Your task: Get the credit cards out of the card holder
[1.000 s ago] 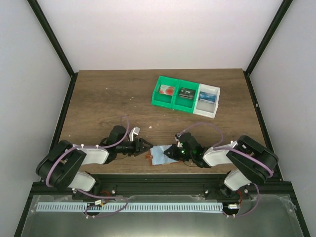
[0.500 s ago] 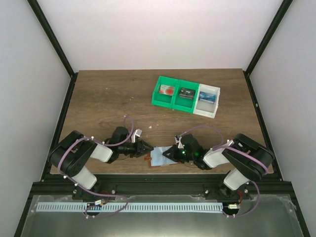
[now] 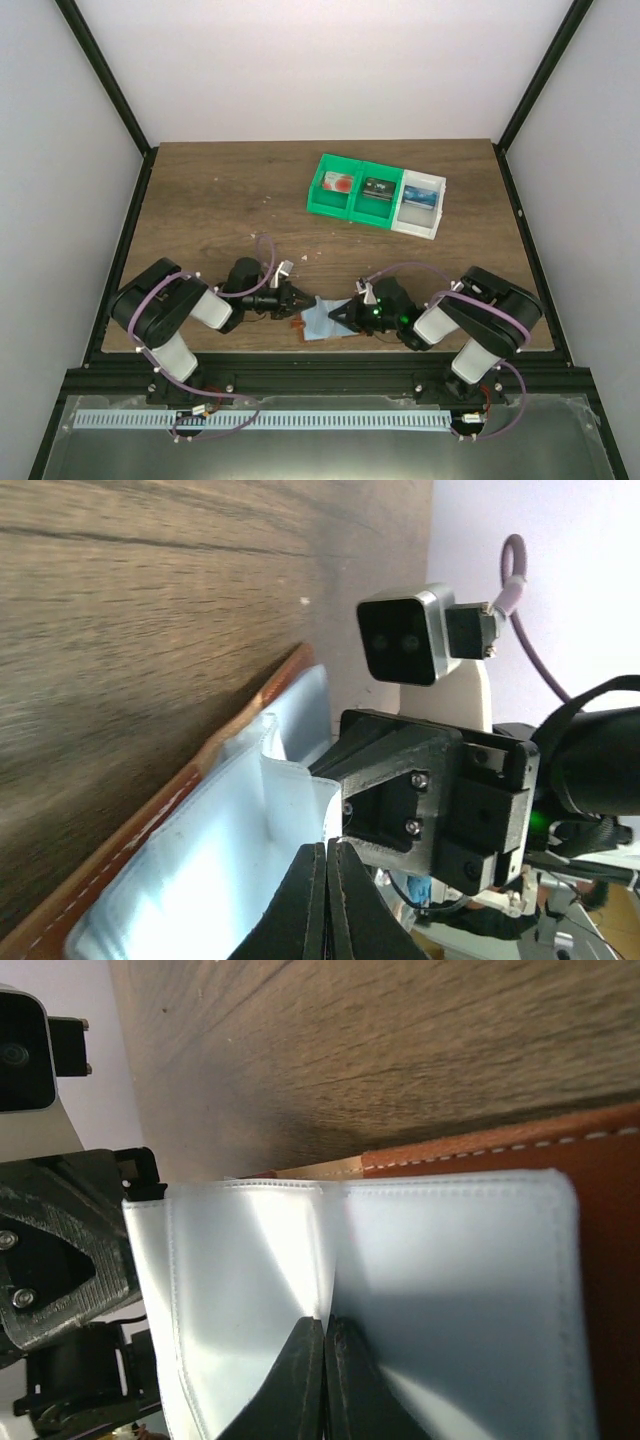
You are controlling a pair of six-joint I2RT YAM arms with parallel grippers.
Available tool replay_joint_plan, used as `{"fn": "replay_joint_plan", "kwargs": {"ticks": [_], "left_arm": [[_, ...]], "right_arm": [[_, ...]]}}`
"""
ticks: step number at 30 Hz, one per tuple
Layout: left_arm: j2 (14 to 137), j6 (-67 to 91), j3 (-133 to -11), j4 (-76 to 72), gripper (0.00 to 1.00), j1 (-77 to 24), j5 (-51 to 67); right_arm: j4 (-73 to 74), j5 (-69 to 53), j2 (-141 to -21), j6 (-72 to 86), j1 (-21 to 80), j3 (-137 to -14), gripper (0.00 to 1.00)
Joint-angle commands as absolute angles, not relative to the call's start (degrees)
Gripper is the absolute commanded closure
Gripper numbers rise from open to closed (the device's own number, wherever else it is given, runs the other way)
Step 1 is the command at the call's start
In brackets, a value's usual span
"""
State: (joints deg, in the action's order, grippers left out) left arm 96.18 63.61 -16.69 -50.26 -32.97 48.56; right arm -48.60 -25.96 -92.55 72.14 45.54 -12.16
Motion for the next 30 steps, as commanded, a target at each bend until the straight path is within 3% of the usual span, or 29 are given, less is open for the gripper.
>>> {"fn": "replay_joint_plan", "kwargs": {"ticks": [1,8,15,21,24,30], "left_arm": [[96.8,67.4,-16.5,-57.3,1.00,-34.0,50.1],[99.6,65.9,-20.1,-56.2,1.00,-34.6,48.9],[96.1,59.3,-24.7,-45.0,0.73,-30.9,47.4],[87.8,45.5,-27.7,-21.0,0.66,-30.4,38.1],[87.0,44.1,-26.8,-20.9,0.61,-30.4,39.4],[89.2,47.6,-24.4,-28.5,0.60,-30.4,44.0]], "right_arm": [[-54.7,-27.0,-93.3,75.0,44.9,-11.6,1.00],[-55.0,-23.0,-92.2,76.4,43.8,-11.8,1.00],[-57.1,-22.4,-91.6,75.8,39.9,-12.3,0.99],[-61.1,-25.6,-91.8,73.8,39.4,-12.3,0.99],[-61.7,-25.5,-92.4,73.5,39.4,-12.0,1.00],[-62.8,-26.2,-94.8,73.6,39.4,-12.6,1.00]]}}
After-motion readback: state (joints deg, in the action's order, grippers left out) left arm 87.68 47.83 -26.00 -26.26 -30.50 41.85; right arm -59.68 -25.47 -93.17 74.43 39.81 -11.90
